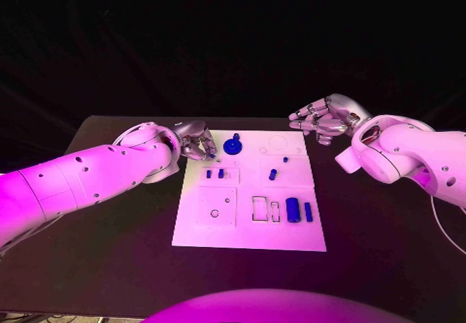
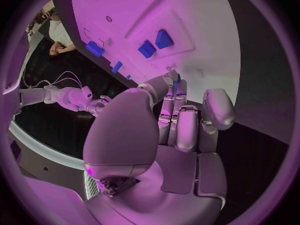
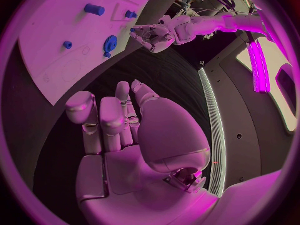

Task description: Assemble the parts on the task board

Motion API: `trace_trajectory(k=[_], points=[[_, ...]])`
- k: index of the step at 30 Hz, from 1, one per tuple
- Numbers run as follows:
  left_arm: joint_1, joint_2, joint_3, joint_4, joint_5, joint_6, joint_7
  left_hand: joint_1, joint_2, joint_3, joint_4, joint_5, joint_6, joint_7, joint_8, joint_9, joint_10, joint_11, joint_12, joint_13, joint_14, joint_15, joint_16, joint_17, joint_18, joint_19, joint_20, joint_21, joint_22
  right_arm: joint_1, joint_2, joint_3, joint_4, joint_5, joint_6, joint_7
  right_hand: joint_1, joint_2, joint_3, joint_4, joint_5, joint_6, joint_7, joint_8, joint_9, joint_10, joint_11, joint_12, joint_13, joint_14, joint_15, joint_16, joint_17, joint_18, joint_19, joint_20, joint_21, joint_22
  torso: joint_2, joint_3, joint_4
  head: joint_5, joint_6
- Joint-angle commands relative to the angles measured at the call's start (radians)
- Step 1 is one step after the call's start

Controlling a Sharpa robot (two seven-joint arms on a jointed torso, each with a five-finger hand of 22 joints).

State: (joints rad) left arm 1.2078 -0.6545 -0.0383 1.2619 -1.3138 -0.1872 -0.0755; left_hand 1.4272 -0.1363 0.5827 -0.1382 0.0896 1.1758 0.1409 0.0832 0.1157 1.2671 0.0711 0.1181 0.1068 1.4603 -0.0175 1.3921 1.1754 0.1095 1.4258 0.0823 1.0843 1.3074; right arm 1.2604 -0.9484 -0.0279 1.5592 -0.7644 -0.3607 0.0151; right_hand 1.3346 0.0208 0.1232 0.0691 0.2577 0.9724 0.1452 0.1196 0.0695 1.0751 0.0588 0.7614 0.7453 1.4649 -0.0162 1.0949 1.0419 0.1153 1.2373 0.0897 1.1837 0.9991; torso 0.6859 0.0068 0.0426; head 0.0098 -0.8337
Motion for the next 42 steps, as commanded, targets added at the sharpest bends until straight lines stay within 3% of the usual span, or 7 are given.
trace_trajectory(k=[1,15,42], points=[[0.0,0.001,0.001,0.01,0.055,-0.031,0.038,-0.001,-0.008,0.006,0.002,0.004,0.005,0.0,-0.005,-0.001,0.013,-0.004,-0.004,0.003,0.015,0.002,0.004,0.0,-0.016,0.004,0.001,0.004,0.078,0.0,0.0,0.0,0.001,-0.009,0.013,0.004,-0.004,0.002,0.005,0.0,0.004,0.002,0.004,0.005,0.0,-0.005,0.0,0.006,-0.001,-0.002,-0.001,0.0,0.001,0.009,-0.001,0.001,-0.003,0.001,0.0,0.0008,0.0,0.0,0.0],[0.0,0.025,0.001,-0.005,0.073,-0.017,0.04,-0.005,-0.009,0.01,0.003,0.007,0.006,0.001,-0.005,-0.001,0.014,-0.003,-0.007,0.003,0.015,0.002,0.004,0.0,-0.016,0.005,0.001,0.005,0.079,0.0,0.002,0.0,0.001,-0.009,0.014,0.005,-0.004,0.002,0.005,0.0,0.004,0.002,0.004,0.005,0.0,-0.005,0.0,0.006,-0.001,-0.002,-0.001,0.0,0.001,0.009,-0.001,0.001,-0.003,0.001,0.0,0.001,-0.001,-0.001,0.002],[-0.002,0.04,0.0,-0.033,0.004,0.056,0.005,-0.008,-0.011,0.012,0.004,0.007,0.005,0.001,-0.006,-0.002,0.014,-0.003,-0.01,0.003,0.014,0.003,0.002,-0.003,-0.016,0.004,0.002,0.003,0.079,0.0,0.001,0.0,0.001,-0.009,0.013,0.005,-0.005,0.001,0.006,0.001,0.004,0.002,0.004,0.006,0.0,-0.004,0.0,0.007,-0.001,-0.002,-0.001,-0.001,0.001,0.009,0.0,0.001,-0.003,0.001,0.0,0.0006,-0.0007,-0.001,-0.001]])
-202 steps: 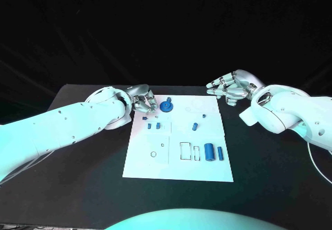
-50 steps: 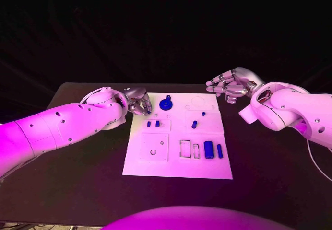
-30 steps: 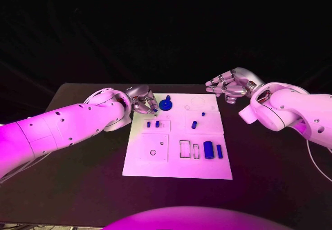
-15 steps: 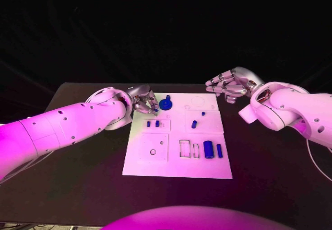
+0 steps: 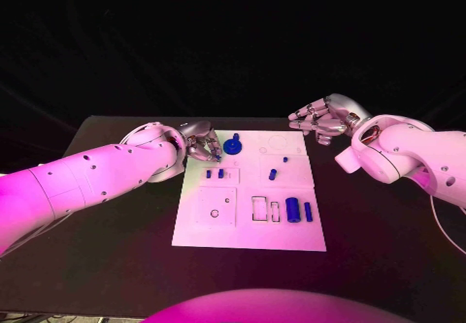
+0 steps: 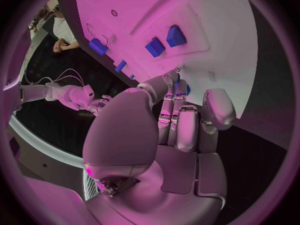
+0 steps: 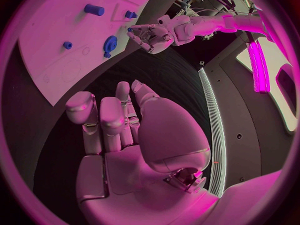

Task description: Assemble the parts on the task board

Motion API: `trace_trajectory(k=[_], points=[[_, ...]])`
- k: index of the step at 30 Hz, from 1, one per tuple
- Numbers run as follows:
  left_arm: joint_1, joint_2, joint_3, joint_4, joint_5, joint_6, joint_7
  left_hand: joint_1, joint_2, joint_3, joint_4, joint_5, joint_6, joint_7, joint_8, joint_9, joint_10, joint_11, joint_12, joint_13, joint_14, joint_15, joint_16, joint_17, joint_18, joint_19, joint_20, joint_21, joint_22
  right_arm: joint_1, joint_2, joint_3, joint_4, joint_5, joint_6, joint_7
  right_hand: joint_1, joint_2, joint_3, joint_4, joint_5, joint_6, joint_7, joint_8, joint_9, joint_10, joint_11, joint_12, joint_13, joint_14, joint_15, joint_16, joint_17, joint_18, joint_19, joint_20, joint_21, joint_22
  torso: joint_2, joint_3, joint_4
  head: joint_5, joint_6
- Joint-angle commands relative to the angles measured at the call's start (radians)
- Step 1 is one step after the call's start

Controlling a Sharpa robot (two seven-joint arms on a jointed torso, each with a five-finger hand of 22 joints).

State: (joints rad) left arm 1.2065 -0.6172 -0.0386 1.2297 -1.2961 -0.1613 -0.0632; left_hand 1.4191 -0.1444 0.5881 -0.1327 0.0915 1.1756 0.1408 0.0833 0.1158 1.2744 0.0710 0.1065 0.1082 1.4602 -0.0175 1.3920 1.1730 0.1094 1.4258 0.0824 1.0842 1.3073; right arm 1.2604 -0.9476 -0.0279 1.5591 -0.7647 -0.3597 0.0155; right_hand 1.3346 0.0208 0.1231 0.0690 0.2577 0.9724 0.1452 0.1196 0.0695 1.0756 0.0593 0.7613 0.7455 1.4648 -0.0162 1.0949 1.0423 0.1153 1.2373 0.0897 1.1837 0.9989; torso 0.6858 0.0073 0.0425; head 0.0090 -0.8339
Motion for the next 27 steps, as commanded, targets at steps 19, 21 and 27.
trace_trajectory(k=[19,21,27], points=[[-0.007,0.014,0.0,-0.019,-0.03,0.043,-0.018,-0.004,-0.004,0.008,0.0,0.005,0.006,0.001,-0.006,-0.002,0.007,-0.003,-0.001,0.002,0.013,0.003,0.001,-0.003,-0.015,0.003,0.002,0.001,0.079,0.0,0.001,0.0,0.0,-0.009,0.011,0.005,-0.005,0.001,0.006,0.001,0.004,0.002,0.004,0.006,0.0,-0.005,0.0,0.007,-0.002,-0.002,-0.001,0.0,0.001,0.009,0.0,0.001,-0.003,0.001,0.001,0.0001,0.0005,0.001,-0.003],[-0.007,0.016,0.0,-0.022,-0.035,0.046,-0.022,-0.004,-0.004,0.008,0.0,0.005,0.006,0.001,-0.006,-0.002,0.007,-0.003,-0.001,0.002,0.013,0.003,0.001,-0.003,-0.015,0.003,0.002,0.001,0.079,0.0,0.0,0.0,0.001,-0.009,0.011,0.004,-0.005,0.001,0.006,0.001,0.004,0.002,0.004,0.006,0.0,-0.005,0.0,0.007,-0.002,-0.002,-0.001,0.0,0.001,0.009,0.0,0.001,-0.003,0.001,0.0,-0.0004,0.0011,0.002,-0.003],[-0.007,0.016,-0.001,-0.028,-0.04,0.055,-0.031,-0.005,-0.004,0.009,0.001,0.005,0.006,0.001,-0.006,-0.002,0.008,-0.003,-0.002,0.002,0.012,0.003,0.0,-0.004,-0.016,0.003,0.002,0.002,0.079,0.0,-0.002,0.0,0.001,-0.009,0.01,0.004,-0.006,0.0,0.006,0.003,0.005,0.002,0.004,0.006,0.0,-0.005,0.0,0.007,-0.002,-0.002,-0.001,-0.002,-0.001,0.009,-0.001,0.0,-0.004,0.0,0.0,0.0006,-0.0005,0.004,-0.006]])
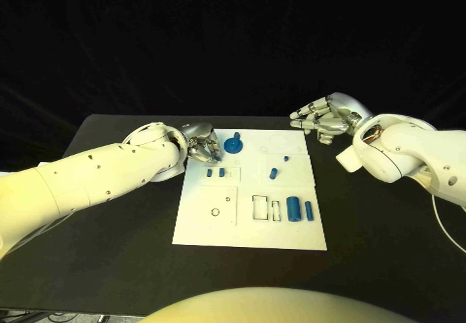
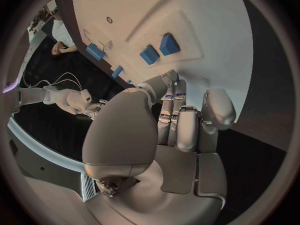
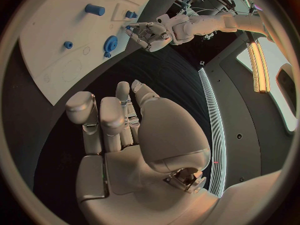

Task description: Assemble the parts on the task board

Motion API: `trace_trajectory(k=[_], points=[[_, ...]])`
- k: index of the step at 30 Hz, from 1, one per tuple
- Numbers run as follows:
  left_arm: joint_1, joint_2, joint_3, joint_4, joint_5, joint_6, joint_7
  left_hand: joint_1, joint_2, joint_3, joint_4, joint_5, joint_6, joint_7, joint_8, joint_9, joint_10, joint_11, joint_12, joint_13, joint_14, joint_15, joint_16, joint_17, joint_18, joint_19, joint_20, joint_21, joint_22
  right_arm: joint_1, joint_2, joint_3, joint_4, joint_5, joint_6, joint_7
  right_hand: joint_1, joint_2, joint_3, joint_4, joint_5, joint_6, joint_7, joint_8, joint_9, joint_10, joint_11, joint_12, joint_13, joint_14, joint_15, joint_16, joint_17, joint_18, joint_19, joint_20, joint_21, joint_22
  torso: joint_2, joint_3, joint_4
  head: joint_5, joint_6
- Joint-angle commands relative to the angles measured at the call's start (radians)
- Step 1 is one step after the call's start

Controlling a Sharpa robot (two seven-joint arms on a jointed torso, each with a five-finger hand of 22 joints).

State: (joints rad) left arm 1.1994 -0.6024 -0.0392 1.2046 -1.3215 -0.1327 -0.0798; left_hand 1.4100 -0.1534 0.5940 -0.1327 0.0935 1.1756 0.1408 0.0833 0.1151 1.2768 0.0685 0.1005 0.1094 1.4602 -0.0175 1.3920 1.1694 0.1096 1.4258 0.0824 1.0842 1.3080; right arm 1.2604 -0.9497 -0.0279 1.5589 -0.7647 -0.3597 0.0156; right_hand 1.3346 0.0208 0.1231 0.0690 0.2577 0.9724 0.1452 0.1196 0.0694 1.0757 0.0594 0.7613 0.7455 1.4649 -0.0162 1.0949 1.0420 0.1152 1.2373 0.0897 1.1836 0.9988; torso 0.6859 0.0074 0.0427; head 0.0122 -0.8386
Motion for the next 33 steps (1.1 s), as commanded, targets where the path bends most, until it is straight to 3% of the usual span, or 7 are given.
trace_trajectory(k=[1,33], points=[[0.0,0.002,0.0,-0.003,-0.015,0.028,-0.015,0.004,0.005,0.003,0.001,0.003,0.006,0.001,-0.006,-0.001,0.005,0.0,0.004,0.001,0.012,0.003,0.0,-0.001,-0.016,0.003,0.002,0.002,0.079,0.0,0.0,0.0,0.001,-0.009,0.01,0.003,-0.006,0.0,0.006,0.003,0.005,0.002,0.004,0.006,0.0,-0.005,0.0,0.007,-0.002,-0.002,-0.001,-0.002,0.0,0.009,-0.001,0.0,-0.004,0.0,0.0,0.0005,-0.0007,0.001,-0.001],[-0.002,0.021,-0.001,-0.02,-0.017,0.042,-0.017,-0.002,0.004,0.003,0.004,0.002,0.007,0.001,-0.007,-0.001,0.007,-0.001,0.001,0.001,0.011,0.004,-0.002,-0.005,-0.015,0.002,0.003,-0.002,0.078,0.0,0.0,0.0,0.003,-0.009,0.011,0.005,-0.007,0.0,0.006,0.004,0.005,0.002,0.004,0.007,0.0,-0.005,0.0,0.008,-0.002,-0.002,-0.001,-0.002,0.0,0.009,0.0,0.0,-0.004,0.001,0.0,0.0002,-0.001,-0.003,0.0]])
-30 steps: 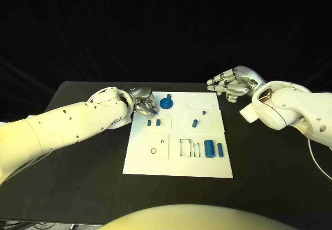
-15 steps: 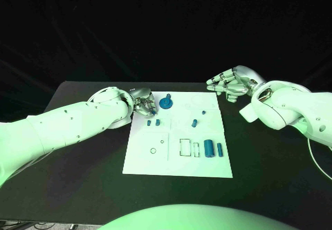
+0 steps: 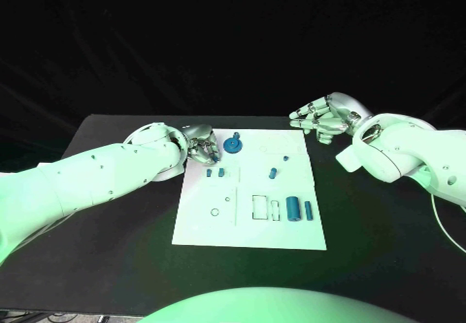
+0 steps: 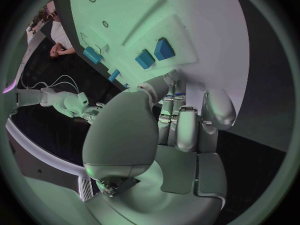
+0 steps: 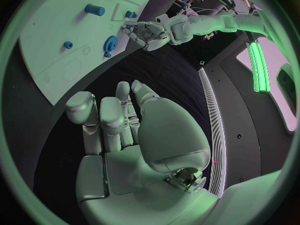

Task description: Assemble the parts on the task board

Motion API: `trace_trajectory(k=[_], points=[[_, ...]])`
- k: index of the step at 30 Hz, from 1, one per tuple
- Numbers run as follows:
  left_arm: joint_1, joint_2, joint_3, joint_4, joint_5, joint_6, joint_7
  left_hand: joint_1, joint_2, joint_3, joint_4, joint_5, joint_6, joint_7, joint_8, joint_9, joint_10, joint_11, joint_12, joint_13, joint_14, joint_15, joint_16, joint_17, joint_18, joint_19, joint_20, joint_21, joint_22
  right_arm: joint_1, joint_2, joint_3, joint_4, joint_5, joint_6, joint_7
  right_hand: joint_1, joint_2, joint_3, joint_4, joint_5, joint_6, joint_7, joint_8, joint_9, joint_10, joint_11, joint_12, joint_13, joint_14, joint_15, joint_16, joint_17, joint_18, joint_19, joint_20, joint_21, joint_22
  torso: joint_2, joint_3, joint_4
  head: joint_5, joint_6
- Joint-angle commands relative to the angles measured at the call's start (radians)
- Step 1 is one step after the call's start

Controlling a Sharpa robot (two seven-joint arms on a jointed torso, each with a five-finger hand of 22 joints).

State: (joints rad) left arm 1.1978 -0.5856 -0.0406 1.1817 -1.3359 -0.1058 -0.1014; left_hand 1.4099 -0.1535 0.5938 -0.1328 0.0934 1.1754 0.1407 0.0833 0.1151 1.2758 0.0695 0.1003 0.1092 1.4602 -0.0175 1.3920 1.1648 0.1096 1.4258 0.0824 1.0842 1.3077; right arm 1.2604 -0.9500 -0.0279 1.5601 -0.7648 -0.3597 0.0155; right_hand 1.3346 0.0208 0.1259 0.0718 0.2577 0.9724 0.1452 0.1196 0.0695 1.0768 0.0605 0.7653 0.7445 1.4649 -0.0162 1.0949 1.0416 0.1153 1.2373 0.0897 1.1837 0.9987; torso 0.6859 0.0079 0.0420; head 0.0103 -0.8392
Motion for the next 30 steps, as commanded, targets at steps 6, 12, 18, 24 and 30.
trace_trajectory(k=[6,12,18,24,30], points=[[-0.001,0.005,0.0,0.003,-0.003,0.007,0.009,-0.004,0.005,0.003,0.005,0.002,0.009,0.0,-0.006,-0.001,0.01,-0.002,0.001,0.002,0.011,0.003,-0.002,0.0,-0.015,0.001,0.003,-0.002,0.079,0.0,0.0,0.0,0.002,-0.009,0.011,0.005,-0.007,0.0,0.004,0.001,0.005,0.002,0.004,0.007,0.0,-0.006,-0.001,0.004,-0.001,-0.002,-0.001,-0.002,0.0,0.009,0.0,0.0,-0.004,0.001,0.0,-0.0006,-0.0001,-0.001,0.0],[-0.001,0.0,0.001,0.01,-0.003,-0.009,0.01,-0.006,0.005,0.003,0.007,0.002,0.01,0.0,-0.005,-0.001,0.011,-0.003,0.0,0.003,0.011,0.003,-0.003,-0.002,-0.014,0.001,0.003,-0.004,0.078,0.0,0.001,0.0,0.0,-0.009,0.012,0.006,-0.007,0.0,0.004,0.001,0.005,0.002,0.004,0.007,0.0,-0.006,-0.001,0.004,-0.001,-0.002,-0.001,-0.002,0.0,0.009,0.0,0.0,-0.004,0.001,0.0,-0.0014,-0.0001,-0.004,0.0],[-0.001,-0.01,0.003,0.02,0.005,-0.027,0.014,-0.009,0.007,0.004,0.009,0.002,0.012,-0.001,-0.005,0.0,0.012,-0.003,-0.001,0.003,0.01,0.003,-0.003,-0.003,-0.015,0.001,0.003,-0.003,0.079,0.0,0.002,0.0,-0.001,-0.009,0.012,0.006,-0.008,0.0,0.004,0.003,0.005,0.003,0.004,0.007,0.0,-0.006,-0.001,0.004,-0.002,-0.002,-0.001,-0.002,0.0,0.009,0.0,0.0,-0.004,0.001,0.0,-0.0013,0.0,-0.004,0.001],[-0.001,-0.025,0.006,0.032,0.035,-0.04,0.019,-0.01,0.007,0.004,0.01,0.002,0.013,-0.001,-0.004,0.0,0.013,-0.003,-0.001,0.003,0.01,0.003,-0.004,-0.003,-0.014,0.001,0.003,-0.004,0.079,0.0,0.002,0.0,-0.003,-0.009,0.013,0.006,-0.008,0.0,0.004,0.003,0.005,0.003,0.004,0.007,0.0,-0.006,-0.001,0.004,-0.002,-0.002,-0.001,-0.002,0.0,0.009,0.0,0.0,-0.004,0.001,0.0,-0.0018,0.0016,-0.004,0.0],[-0.001,-0.039,0.011,0.04,0.073,-0.054,0.025,-0.011,0.008,0.004,0.011,0.002,0.014,-0.001,-0.004,0.0,0.014,-0.004,-0.002,0.004,0.011,0.002,-0.003,-0.002,-0.014,0.001,0.003,-0.003,0.079,0.0,0.002,0.0,-0.003,-0.009,0.013,0.006,-0.009,0.0,0.004,0.004,0.005,0.003,0.004,0.007,0.0,-0.006,-0.001,0.004,-0.002,-0.002,-0.001,-0.003,-0.001,0.009,0.0,0.0,-0.004,0.0,-0.001,-0.0005,0.0015,-0.003,0.001]])
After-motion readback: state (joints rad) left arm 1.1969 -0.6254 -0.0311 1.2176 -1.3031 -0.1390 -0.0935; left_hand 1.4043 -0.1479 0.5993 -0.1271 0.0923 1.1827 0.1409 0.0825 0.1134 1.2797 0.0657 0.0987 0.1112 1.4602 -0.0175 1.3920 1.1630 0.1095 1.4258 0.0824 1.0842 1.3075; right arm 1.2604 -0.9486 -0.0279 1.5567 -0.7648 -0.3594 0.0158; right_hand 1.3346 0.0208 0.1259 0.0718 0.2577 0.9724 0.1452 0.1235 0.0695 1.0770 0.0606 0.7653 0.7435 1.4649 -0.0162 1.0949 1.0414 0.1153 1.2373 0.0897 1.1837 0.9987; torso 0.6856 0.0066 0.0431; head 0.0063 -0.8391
